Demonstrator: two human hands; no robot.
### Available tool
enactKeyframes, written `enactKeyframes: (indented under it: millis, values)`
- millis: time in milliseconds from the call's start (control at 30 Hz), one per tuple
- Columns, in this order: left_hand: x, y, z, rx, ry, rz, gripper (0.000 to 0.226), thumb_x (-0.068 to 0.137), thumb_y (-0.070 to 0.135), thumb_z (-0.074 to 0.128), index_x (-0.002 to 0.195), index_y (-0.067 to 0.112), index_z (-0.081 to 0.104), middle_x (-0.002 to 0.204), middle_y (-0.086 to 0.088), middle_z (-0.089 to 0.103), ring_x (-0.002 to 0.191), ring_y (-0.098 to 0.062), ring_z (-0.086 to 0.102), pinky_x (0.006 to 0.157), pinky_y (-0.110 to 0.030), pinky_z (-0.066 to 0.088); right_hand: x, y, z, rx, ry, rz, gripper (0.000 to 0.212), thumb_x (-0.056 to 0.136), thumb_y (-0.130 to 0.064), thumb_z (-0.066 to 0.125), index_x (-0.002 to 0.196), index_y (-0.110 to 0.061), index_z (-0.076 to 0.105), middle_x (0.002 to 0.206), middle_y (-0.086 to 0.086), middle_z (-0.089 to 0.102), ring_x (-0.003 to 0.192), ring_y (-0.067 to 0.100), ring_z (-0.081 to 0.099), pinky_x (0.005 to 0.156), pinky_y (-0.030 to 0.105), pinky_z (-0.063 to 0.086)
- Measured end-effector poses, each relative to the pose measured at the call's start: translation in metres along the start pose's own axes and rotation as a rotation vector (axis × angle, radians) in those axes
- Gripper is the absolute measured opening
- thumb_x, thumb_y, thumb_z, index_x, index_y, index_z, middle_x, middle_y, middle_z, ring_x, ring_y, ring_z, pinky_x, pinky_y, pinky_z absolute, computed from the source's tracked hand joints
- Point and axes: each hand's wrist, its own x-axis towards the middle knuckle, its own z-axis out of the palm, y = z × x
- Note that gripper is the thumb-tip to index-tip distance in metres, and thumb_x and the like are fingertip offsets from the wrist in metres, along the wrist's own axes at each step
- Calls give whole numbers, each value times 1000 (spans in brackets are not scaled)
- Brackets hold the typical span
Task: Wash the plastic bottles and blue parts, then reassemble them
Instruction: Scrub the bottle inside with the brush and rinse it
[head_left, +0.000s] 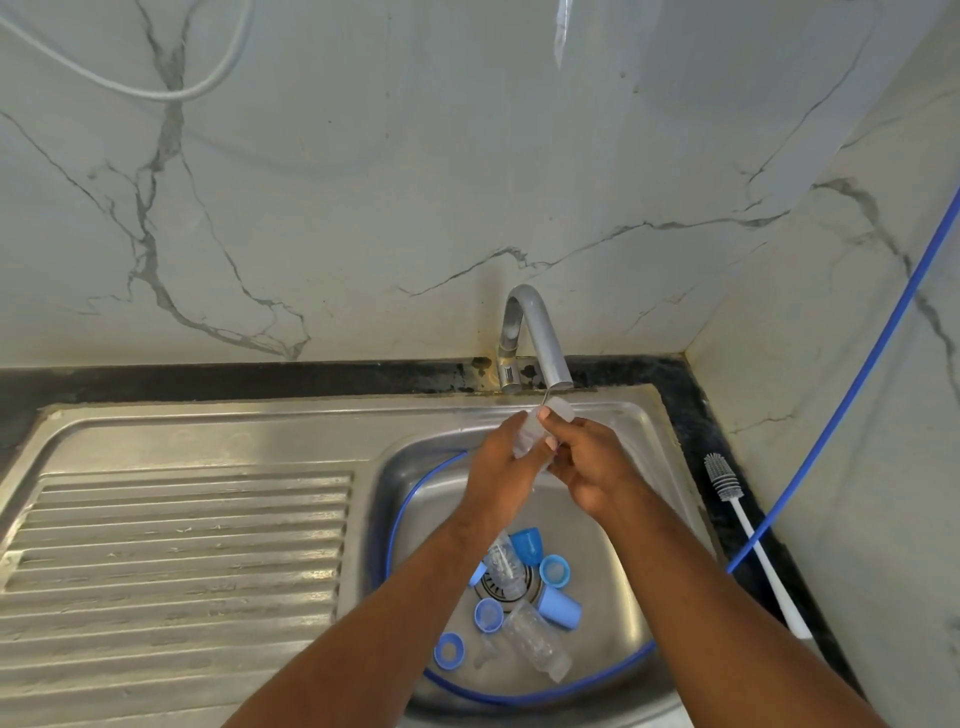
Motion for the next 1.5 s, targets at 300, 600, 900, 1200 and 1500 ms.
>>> enactKeyframes:
  millis: [300, 600, 900, 1200, 1500]
  values:
    - [15, -8, -5, 2, 78, -121, 17, 99, 21, 61, 106, 6, 67, 97, -11, 74, 91, -26, 70, 87, -46, 56, -2, 1, 1, 196, 54, 95, 24, 93, -16, 70, 114, -4, 66, 104, 19, 74, 96, 30, 73, 85, 40, 60]
    - [12, 4, -16, -68, 243, -194, 29, 85, 18, 81, 111, 10, 71, 92, -10, 77, 75, -18, 76, 72, -33, 64, 8, 7, -7, 83, -26, -49, 41, 94, -4, 63, 133, -16, 56, 118, 16, 70, 106, 33, 69, 91, 48, 59]
    - [6, 5, -33, -233, 106, -179, 28, 100, 27, 63, 125, 15, 64, 114, -8, 73, 97, -17, 74, 73, -25, 60, 5, 8, 16, -193, -128, -27, 41, 87, -35, 76, 123, -17, 65, 108, 7, 76, 101, 24, 73, 81, 37, 61]
    - [-8, -9, -37, -262, 2, -252, 25, 103, 15, 56, 126, 10, 64, 115, -12, 74, 102, -23, 73, 79, -30, 62, -5, 19, -1, -219, -230, -26, 27, 97, -19, 64, 124, -15, 66, 111, 10, 75, 106, 27, 71, 90, 40, 58]
    - [-13, -10, -33, -363, 39, -391, 27, 107, 23, 46, 125, 8, 60, 117, -21, 71, 91, -29, 73, 76, -37, 62, -6, 18, 2, -172, -152, -68, 24, 97, -22, 65, 119, -14, 67, 109, 7, 76, 103, 26, 72, 83, 37, 59]
